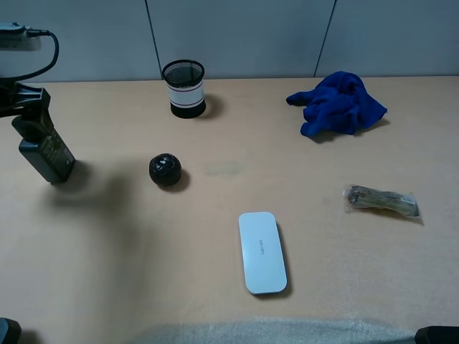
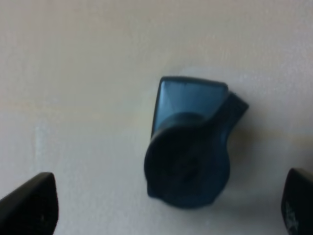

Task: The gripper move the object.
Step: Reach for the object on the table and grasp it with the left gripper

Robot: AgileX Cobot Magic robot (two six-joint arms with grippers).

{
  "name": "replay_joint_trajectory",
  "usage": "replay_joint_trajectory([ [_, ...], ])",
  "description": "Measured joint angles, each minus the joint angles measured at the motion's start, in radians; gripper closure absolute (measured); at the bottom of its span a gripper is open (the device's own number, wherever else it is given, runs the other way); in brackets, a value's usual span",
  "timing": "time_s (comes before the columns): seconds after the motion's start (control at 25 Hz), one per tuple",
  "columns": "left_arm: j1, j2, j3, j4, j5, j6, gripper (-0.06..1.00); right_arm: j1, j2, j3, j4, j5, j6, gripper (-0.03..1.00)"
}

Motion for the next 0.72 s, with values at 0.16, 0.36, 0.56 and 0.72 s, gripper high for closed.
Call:
replay_joint_trajectory([
  [0.16,0.000,0.043,0.000,-0.015,-0.040,-0.002,0.02,0.000,0.000,0.000,0.000,0.000,0.000,0.27],
  [0.36,0.000,0.090,0.000,-0.040,-0.078,-0.004,0.02,0.000,0.000,0.000,0.000,0.000,0.000,0.27],
  [0.56,0.000,0.134,0.000,-0.045,-0.105,-0.007,0.02,0.000,0.000,0.000,0.000,0.000,0.000,0.27],
  [0.72,0.000,0.171,0.000,-0.064,-0.120,-0.008,0.02,0.000,0.000,0.000,0.000,0.000,0.000,0.27],
])
